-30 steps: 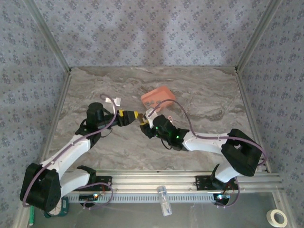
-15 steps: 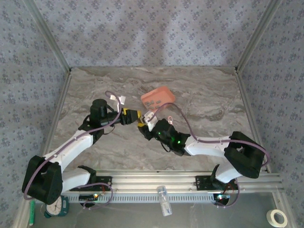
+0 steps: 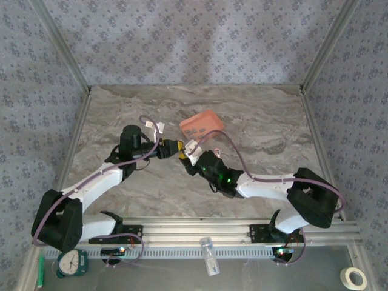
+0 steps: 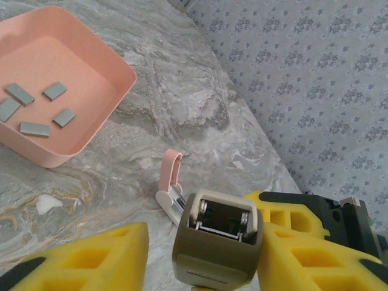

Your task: Load the staples into the stapler

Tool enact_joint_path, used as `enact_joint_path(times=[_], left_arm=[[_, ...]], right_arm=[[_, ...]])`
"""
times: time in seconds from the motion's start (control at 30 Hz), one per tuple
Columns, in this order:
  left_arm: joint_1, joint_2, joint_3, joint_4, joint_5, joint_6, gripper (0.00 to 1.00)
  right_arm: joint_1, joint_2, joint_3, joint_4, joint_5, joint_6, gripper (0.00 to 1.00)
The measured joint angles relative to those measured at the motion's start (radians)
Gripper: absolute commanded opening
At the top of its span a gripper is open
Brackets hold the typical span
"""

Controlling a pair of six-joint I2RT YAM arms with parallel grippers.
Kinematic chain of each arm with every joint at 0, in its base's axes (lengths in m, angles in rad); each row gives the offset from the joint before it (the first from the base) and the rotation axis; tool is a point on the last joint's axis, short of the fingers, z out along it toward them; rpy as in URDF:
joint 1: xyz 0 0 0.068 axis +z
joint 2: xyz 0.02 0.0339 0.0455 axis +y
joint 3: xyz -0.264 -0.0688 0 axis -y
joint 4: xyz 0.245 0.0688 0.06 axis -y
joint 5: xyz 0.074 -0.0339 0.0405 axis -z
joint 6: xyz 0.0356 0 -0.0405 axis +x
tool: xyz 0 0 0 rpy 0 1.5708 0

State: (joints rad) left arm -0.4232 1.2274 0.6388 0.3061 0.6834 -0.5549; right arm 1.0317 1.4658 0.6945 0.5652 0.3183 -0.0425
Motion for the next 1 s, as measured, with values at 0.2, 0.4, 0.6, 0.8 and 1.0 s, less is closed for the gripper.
enact_joint_path(times=[0.2,0.4,0.6,0.8,1.0], left_arm=[[0.001,0.013,0.022,0.023,0.032,0.026,0.25],[0.004,0.013,0.036,0.016,0.055,0.092,0.11],[0.004,-0.002,0.042,-0.018,0.098,0.241,0.03],[0.004,-0.035,0.051,-0.035,0.211,0.436,0.00],[0.001,-0.055,0.101,-0.083,0.345,0.609,0.00]], right_arm=[[-0.008,0.000,0.013,0.008,0.000,-0.008,0.31],[-0.015,-0.013,0.015,0.003,-0.004,-0.025,0.55],[-0.078,-0.199,-0.039,-0.051,-0.174,-0.006,0.64],[-0.246,-0.412,-0.081,-0.175,-0.489,0.023,0.64],[-0.359,-0.437,-0.077,-0.291,-0.758,0.015,0.64]])
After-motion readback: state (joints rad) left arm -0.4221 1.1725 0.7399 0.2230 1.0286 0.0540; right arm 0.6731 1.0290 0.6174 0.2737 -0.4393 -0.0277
